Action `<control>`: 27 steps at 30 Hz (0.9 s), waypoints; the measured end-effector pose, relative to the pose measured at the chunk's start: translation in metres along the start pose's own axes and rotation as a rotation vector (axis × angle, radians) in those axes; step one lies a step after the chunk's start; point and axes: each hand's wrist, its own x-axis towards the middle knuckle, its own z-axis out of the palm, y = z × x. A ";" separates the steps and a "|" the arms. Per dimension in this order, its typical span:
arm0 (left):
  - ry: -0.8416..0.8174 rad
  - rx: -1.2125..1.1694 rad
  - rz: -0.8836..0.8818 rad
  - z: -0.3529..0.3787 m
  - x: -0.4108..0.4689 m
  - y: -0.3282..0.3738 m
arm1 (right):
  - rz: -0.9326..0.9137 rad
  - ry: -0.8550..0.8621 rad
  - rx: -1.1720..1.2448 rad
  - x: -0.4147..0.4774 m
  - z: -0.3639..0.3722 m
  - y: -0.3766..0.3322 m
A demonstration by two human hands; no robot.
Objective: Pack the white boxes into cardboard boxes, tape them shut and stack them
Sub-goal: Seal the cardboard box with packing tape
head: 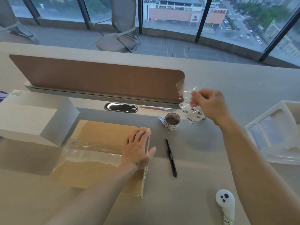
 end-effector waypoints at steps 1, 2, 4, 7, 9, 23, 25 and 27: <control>-0.002 -0.057 -0.020 -0.005 0.002 0.002 | -0.030 -0.028 0.035 -0.010 0.003 -0.008; -0.010 -0.156 -0.059 -0.010 0.003 0.004 | -0.048 -0.060 0.072 -0.019 0.007 -0.014; -0.040 -0.513 -0.171 -0.030 0.004 0.009 | -0.055 -0.131 0.168 -0.039 0.018 -0.026; -0.137 -0.884 -0.242 -0.064 -0.002 0.007 | -0.038 -0.235 0.284 -0.067 0.042 -0.036; -0.157 -0.875 -0.179 -0.091 -0.013 0.001 | -0.045 -0.302 0.308 -0.085 0.064 -0.044; 0.325 -0.961 0.099 -0.182 -0.085 -0.081 | -0.065 -0.602 0.088 -0.145 0.202 -0.099; 0.354 -0.918 0.114 -0.187 -0.091 -0.094 | -0.001 -0.597 0.152 -0.151 0.215 -0.103; 0.371 -0.857 0.156 -0.190 -0.097 -0.102 | 0.077 -0.575 0.204 -0.156 0.226 -0.107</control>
